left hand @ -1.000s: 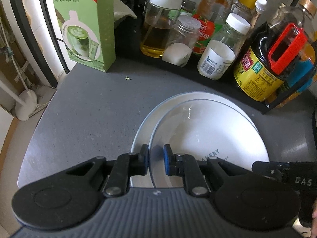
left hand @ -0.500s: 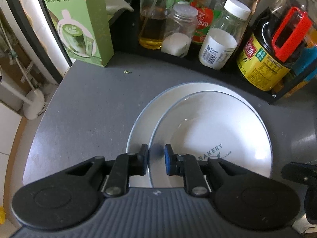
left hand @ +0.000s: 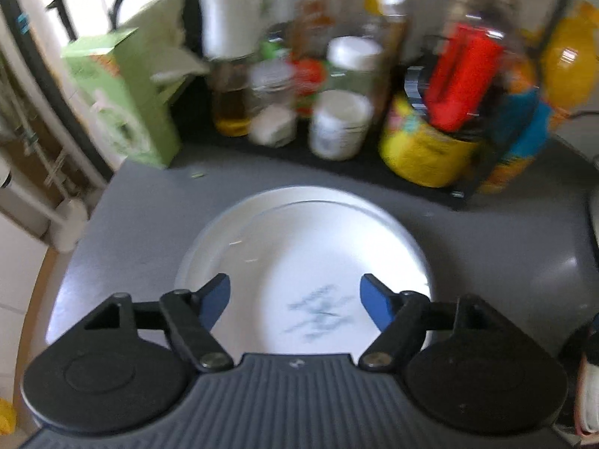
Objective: Organize plates and bowls
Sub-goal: 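Open the right gripper and release the 'Bakery' plate, then move the open right gripper toward the nested bowls in the red bowl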
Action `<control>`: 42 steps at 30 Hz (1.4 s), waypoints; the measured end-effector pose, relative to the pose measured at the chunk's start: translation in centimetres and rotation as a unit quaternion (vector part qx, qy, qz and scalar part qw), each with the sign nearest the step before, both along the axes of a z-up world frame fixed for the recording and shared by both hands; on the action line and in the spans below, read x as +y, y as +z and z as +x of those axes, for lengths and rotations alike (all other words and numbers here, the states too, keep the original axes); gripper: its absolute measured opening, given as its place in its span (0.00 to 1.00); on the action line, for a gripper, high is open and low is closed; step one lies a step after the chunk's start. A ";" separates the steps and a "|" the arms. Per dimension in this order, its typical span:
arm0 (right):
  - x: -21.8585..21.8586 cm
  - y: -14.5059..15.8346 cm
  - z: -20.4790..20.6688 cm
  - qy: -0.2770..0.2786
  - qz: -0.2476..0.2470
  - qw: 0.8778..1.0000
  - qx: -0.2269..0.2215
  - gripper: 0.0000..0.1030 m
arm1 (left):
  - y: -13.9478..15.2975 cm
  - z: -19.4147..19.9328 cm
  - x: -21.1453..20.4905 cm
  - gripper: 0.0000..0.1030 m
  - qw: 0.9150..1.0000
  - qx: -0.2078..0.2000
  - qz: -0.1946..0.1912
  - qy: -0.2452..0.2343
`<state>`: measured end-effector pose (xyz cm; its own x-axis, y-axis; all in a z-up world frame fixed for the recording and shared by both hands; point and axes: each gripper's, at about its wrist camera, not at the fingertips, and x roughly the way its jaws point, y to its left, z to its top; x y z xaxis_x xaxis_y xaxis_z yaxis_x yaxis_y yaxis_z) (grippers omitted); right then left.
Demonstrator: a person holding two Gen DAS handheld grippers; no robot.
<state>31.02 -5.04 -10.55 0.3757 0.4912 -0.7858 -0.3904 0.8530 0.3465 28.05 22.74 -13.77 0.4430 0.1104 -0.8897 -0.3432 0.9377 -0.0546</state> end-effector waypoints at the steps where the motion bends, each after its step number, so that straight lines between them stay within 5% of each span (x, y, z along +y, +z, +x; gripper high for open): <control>1: -0.9 0.4 -0.1 -0.004 -0.001 1.000 -0.004 0.89 | 0.3 0.2 -0.7 0.76 1.000 -0.002 -0.003 -0.003; 18: -12.1 1.9 -1.8 -0.035 0.036 0.998 -0.023 1.00 | 3.5 0.8 -14.0 0.90 0.997 -0.018 -0.036 -0.065; 22: -14.7 2.3 -2.1 -0.050 0.030 0.998 -0.038 1.00 | 4.1 0.0 -16.4 1.00 0.996 -0.037 -0.038 -0.069; 29: -19.1 1.8 -2.3 -0.063 0.031 0.997 -0.035 1.00 | 4.7 -0.8 -20.1 1.00 0.995 -0.055 -0.046 -0.066; 42: -23.9 -2.1 -3.0 -0.091 0.000 0.996 -0.005 0.94 | 3.1 -1.3 -25.0 1.00 0.997 -0.026 -0.043 -0.064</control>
